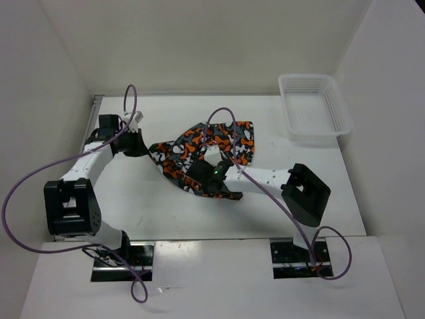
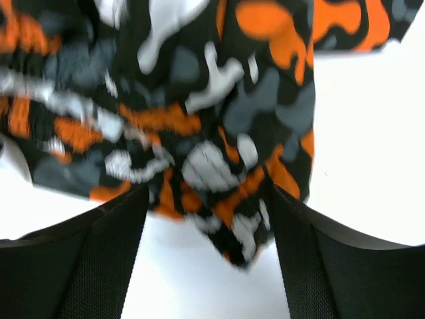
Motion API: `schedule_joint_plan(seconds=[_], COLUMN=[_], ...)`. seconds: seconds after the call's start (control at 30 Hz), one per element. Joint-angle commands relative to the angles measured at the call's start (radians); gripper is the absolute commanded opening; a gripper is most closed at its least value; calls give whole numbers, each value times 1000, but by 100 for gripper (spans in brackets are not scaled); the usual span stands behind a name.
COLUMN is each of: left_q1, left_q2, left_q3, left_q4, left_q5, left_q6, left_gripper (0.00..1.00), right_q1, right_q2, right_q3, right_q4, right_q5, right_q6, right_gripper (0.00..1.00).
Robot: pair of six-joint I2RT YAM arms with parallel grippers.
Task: Fold and stack the shorts
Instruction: Flatten the shorts out
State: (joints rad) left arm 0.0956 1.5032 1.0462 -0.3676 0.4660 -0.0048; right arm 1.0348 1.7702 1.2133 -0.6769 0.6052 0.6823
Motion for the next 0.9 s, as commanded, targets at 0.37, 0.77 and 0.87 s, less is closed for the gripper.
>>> schedule_joint_plan(seconds=[0.37, 0.77, 0.87], left_q1=[36, 118, 118], left_q2=[-23, -32, -41], left_q3=[52, 141, 101], left_q4=[-51, -62, -42], left_q5=[72, 152, 163], left_q6=[5, 5, 5], left_gripper=[0, 0, 0], right_q1=[-85, -668, -641], right_q2=[62, -431, -397], right_q3=[146, -70, -187], right_q4=[7, 148, 157], right_q5=[64, -692, -765], right_q6=[-33, -67, -14], right_gripper=[0, 32, 47])
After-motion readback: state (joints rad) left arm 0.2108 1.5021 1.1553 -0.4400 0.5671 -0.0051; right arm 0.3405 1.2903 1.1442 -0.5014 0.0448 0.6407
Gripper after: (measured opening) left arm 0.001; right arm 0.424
